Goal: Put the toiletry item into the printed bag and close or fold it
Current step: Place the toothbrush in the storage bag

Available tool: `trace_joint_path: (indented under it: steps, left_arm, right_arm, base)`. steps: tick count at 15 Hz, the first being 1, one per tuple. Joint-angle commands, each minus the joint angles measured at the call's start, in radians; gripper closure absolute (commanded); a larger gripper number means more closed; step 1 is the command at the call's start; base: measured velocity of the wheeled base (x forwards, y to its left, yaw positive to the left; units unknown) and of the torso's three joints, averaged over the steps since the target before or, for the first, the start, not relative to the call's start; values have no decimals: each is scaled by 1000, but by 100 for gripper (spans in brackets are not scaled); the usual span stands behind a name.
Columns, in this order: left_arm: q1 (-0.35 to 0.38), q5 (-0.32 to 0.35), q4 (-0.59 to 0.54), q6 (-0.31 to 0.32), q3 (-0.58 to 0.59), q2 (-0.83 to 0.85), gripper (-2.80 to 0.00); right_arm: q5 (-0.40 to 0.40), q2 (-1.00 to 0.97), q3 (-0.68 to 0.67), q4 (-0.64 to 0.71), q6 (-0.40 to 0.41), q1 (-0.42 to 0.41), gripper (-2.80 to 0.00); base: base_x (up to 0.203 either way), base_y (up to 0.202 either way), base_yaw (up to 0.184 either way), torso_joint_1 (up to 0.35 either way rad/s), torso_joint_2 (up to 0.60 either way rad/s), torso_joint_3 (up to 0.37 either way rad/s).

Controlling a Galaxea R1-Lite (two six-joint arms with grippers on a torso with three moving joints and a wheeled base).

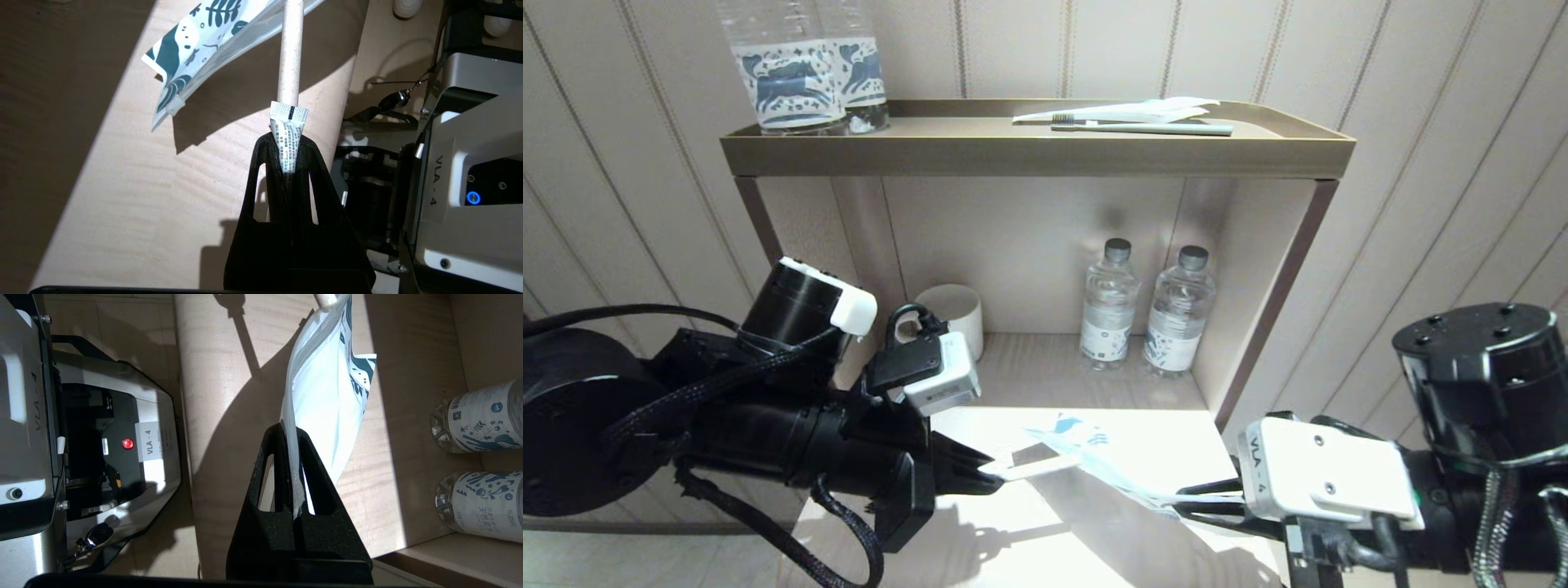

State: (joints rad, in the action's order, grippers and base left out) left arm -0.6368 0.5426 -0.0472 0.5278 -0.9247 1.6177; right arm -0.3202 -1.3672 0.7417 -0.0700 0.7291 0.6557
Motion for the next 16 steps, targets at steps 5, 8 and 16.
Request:
trace_joint_path:
  steps: [5, 8, 16]
  left_arm:
    - [-3, 5, 23, 3, -16, 54, 0]
    - [-16, 8, 23, 0, -38, 62, 0]
    - [-63, 43, 49, -3, -57, 74, 0]
  right_arm:
    - [-3, -3, -4, -1, 6, 7, 0]
    - [-3, -6, -7, -1, 4, 18, 0]
    - [-33, -10, -9, -16, -14, 16, 0]
  base:
    - [0, 0, 0, 0, 0, 0]
    - [0, 0, 0, 0, 0, 0]
    - [0, 0, 0, 0, 0, 0]
